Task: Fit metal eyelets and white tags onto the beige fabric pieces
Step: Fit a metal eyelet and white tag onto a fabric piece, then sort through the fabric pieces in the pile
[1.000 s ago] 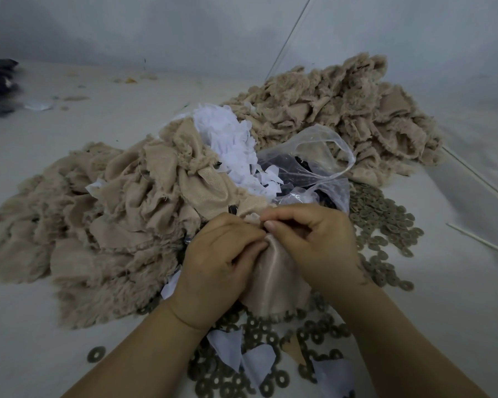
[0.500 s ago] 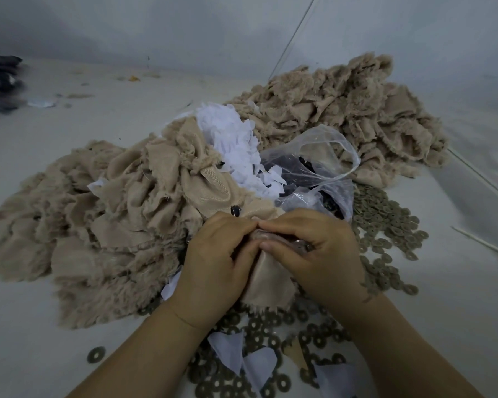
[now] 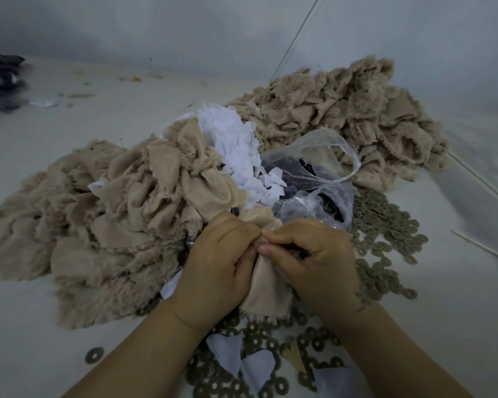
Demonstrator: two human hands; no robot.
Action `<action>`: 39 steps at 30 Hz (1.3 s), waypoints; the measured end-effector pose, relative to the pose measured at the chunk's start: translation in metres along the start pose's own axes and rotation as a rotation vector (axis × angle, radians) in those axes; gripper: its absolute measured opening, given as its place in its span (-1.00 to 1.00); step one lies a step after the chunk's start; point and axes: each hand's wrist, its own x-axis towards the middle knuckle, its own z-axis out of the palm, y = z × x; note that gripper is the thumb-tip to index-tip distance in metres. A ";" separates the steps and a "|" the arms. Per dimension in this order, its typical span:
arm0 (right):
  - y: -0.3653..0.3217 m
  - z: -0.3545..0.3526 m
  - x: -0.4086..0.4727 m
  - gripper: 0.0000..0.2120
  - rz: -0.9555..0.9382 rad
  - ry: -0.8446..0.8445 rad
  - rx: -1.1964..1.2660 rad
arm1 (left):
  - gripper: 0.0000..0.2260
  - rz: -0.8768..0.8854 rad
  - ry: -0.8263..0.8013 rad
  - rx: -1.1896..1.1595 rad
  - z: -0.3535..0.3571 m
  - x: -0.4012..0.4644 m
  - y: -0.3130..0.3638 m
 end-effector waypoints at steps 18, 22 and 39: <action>-0.007 0.022 0.014 -0.34 0.350 -0.306 0.163 | -0.76 0.048 -0.122 -0.080 -0.027 0.044 0.027; 0.002 0.018 0.017 -0.77 0.242 -0.264 -0.014 | -0.72 0.096 0.033 0.106 -0.044 0.060 0.007; 0.030 0.041 0.116 -0.50 0.300 -0.406 -0.339 | -0.79 0.011 -0.439 0.686 -0.025 0.087 -0.037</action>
